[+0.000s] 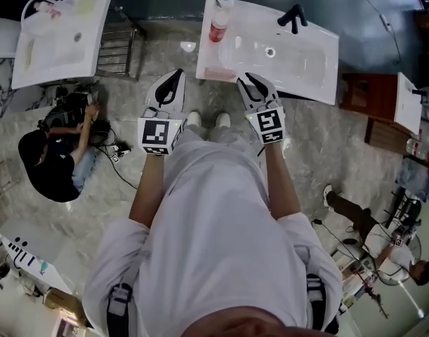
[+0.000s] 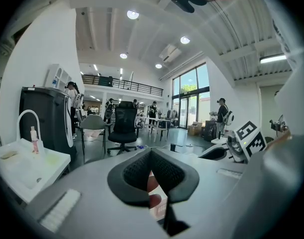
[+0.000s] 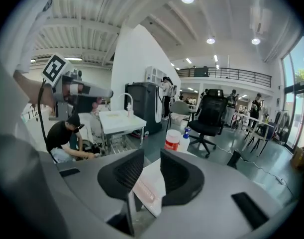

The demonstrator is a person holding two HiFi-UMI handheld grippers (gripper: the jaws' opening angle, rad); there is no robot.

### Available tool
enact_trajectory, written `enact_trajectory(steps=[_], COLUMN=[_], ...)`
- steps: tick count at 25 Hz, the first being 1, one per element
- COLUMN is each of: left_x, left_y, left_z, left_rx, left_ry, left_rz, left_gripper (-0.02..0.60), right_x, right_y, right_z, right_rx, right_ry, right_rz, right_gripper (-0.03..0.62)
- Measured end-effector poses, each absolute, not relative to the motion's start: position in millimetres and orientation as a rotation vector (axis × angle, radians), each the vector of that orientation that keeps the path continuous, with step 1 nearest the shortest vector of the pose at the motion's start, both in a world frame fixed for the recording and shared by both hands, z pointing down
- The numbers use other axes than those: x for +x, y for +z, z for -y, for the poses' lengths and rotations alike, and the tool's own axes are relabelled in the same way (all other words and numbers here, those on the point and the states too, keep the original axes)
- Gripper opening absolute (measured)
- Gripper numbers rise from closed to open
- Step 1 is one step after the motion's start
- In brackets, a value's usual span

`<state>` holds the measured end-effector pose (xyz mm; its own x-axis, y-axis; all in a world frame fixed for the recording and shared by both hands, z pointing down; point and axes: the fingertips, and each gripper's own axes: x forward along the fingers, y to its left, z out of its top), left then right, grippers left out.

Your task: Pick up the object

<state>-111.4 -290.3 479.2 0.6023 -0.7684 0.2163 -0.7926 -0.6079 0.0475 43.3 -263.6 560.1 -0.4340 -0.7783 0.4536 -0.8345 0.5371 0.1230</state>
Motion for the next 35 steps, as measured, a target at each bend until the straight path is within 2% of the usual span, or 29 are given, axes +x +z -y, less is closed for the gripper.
enact_trajectory(steps=[2, 5, 10, 15, 19, 24, 26, 30, 35], left_x=[-110, -113, -120, -128, -136, -146, -149, -149, -142], left_y=[481, 484, 489, 491, 492, 491, 490, 488, 483], left_z=[296, 303, 306, 303, 301, 299, 299, 300, 301], left_rx=[2.676, 2.648, 2.603, 2.555, 2.522, 2.488, 2.479, 2.476, 2.493], left_ry=[0.271, 0.286, 0.317, 0.348, 0.368, 0.37, 0.368, 0.371, 0.373], left_rz=[1.337, 1.376, 1.437, 1.506, 1.563, 1.629, 1.648, 1.664, 1.662], left_gripper=[0.0, 0.0, 0.0, 0.0, 0.0, 0.0, 0.0, 0.0, 0.0], right_x=[46, 44, 37, 31, 25, 25, 26, 28, 33], right_y=[583, 615, 671, 725, 758, 780, 781, 780, 777], right_z=[270, 276, 283, 290, 292, 291, 290, 288, 282], right_rx=[1.217, 1.065, 0.784, 0.546, 0.406, 0.319, 0.318, 0.322, 0.322], right_ry=[0.179, 0.176, 0.129, 0.083, 0.079, 0.098, 0.117, 0.156, 0.196], right_rz=[2.288, 2.237, 2.149, 2.074, 2.034, 1.994, 1.997, 2.006, 2.025], right_gripper=[0.176, 0.227, 0.278, 0.287, 0.279, 0.233, 0.2, 0.07, 0.064])
